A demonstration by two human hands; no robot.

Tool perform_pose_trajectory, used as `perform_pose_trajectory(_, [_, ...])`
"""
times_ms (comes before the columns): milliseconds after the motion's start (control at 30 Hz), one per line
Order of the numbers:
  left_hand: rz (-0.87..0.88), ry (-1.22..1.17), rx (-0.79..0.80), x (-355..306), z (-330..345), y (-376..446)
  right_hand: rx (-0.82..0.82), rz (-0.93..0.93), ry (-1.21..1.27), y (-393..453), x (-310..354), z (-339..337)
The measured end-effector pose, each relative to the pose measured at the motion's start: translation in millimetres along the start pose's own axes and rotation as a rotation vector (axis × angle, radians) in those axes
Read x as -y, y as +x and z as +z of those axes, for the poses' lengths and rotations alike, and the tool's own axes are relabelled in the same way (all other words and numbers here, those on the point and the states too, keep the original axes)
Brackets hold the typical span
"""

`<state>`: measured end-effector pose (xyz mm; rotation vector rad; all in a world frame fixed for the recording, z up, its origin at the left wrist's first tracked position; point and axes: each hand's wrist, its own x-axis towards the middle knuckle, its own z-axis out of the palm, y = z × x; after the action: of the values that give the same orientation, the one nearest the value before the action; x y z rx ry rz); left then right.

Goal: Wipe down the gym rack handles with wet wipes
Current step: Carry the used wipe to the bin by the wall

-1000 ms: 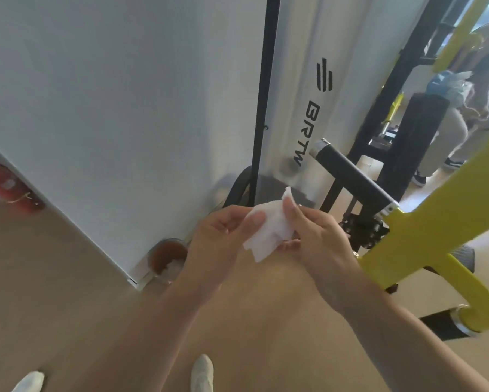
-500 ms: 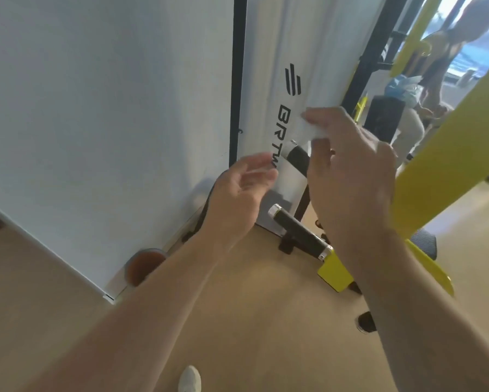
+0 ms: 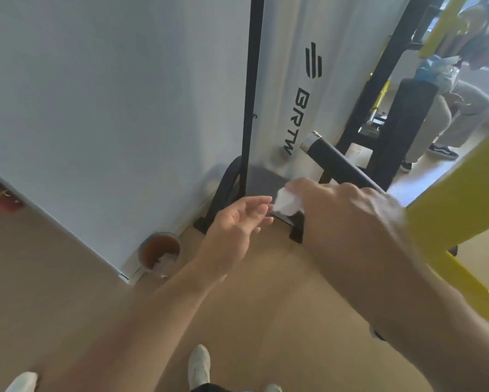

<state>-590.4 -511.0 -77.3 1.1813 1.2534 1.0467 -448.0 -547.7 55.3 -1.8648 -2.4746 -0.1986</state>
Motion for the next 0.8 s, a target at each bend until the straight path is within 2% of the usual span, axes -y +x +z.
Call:
perform_pose_trajectory(67, [-0.022, -0.016, -0.063, 11.1, -6.8, -11.8, 0.111, -0.105, 0.267, 9.3, 13.3, 10.8])
perform_pose_trajectory(133, [-0.052, -0.074, -0.188, 20.2, -16.7, -24.7, 0.196, -0.099, 0.529, 20.1, 29.1, 37.4])
perform_pose_trajectory(167, [-0.046, -0.138, -0.203, 26.2, -21.7, -29.7, 0.18, -0.079, 0.626, 26.8, 36.9, 53.4])
perform_pose_trajectory(267, [-0.089, -0.385, -0.338, 49.0, -42.4, -48.8, 0.187, -0.02, 0.842, 44.6, 63.5, 100.4])
perform_pose_trajectory(367, [-0.196, -0.352, -0.478, 77.1, -63.1, -59.1, 0.268, -0.01, 0.982, 59.5, 93.1, 137.6])
perform_pose_trajectory(533, [-0.322, -0.334, -0.73, 118.1, -121.7, -58.1, 0.512, -0.029, 1.03, 87.6, 144.4, 196.2])
perform_pose_trajectory(667, [-0.403, -0.347, -0.755, 147.2, -171.9, -39.6, 0.568, -0.225, 0.961, 115.1, 185.0, 226.4])
perform_pose_trajectory(800, [-0.514, -0.34, -0.717, 180.7, -222.8, -9.3, 0.783, -0.222, 0.933, 146.8, 221.1, 266.9])
